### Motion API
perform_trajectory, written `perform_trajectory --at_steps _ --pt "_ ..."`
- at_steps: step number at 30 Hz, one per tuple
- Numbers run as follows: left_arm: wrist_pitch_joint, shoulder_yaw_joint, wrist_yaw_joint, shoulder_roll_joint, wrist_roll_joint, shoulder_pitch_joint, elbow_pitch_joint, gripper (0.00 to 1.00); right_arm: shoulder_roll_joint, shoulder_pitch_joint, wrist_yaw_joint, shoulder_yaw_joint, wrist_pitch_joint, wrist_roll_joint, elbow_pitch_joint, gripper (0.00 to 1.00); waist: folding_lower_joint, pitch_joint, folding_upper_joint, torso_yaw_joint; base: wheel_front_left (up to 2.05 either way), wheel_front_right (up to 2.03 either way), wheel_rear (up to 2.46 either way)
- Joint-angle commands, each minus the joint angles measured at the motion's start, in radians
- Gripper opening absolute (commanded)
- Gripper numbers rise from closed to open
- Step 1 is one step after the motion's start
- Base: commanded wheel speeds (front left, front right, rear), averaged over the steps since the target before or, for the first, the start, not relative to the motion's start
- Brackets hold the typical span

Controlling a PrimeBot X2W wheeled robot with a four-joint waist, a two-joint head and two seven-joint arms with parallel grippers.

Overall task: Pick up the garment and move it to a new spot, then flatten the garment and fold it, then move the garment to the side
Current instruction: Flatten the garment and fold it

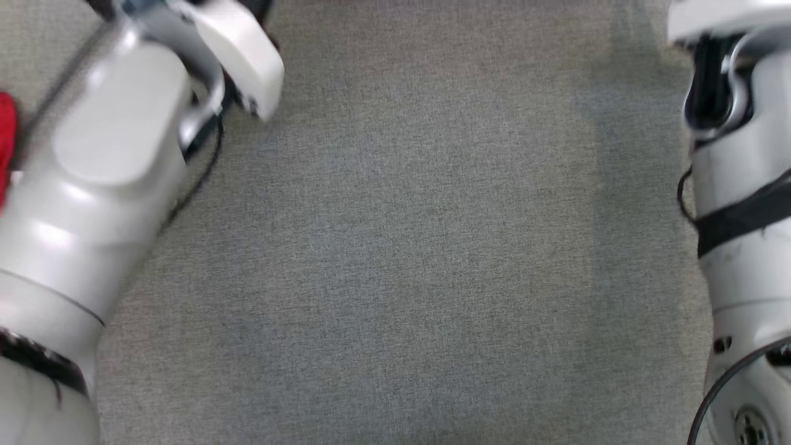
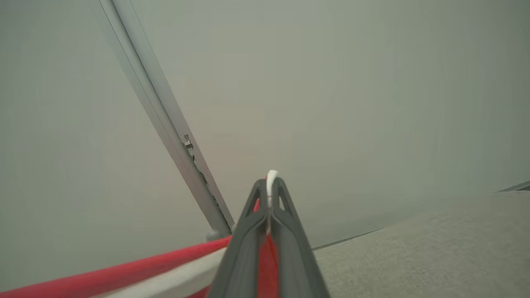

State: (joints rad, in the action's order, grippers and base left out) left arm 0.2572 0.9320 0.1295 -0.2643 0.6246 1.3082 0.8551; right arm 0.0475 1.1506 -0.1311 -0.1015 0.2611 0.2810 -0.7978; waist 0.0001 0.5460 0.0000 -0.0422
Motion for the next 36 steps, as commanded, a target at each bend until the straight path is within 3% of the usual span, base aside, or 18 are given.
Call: perform_trajectory --at_steps 1,10,23,30,36 --pt "0.006 0.016 0.0 0.001 -0.004 -0.038 0.008 0.0 0.006 -0.038 0.001 -0.003 0.006 0.004 -0.009 0.0 -0.0001 -0.018 0.0 0.004 0.0 0.0 0.0" --pt "0.009 0.074 0.0 -0.029 -0.042 -0.252 -0.078 0.0 0.01 -0.228 0.0 0.021 0.006 -0.007 -0.039 0.0 -0.0001 -0.125 0.0 -0.004 0.0 0.0 0.0" --pt "0.007 0.174 0.0 -0.017 -0.106 -0.473 -0.07 0.0 0.109 -0.406 0.001 0.128 0.006 0.088 -0.123 0.0 -0.0001 -0.286 0.0 -0.002 0.0 0.0 0.0" --pt "0.007 0.195 0.0 -0.007 -0.106 -0.557 -0.086 0.0 0.174 -0.497 0.002 0.208 -0.003 0.155 -0.103 0.0 -0.0001 -0.36 0.0 -0.018 0.0 0.0 0.0" --pt "0.007 0.191 0.0 -0.03 -0.07 -0.638 -0.141 0.0 0.215 -0.576 0.002 0.252 -0.038 0.203 -0.057 0.0 -0.0001 -0.412 0.0 -0.031 0.0 0.0 0.0"
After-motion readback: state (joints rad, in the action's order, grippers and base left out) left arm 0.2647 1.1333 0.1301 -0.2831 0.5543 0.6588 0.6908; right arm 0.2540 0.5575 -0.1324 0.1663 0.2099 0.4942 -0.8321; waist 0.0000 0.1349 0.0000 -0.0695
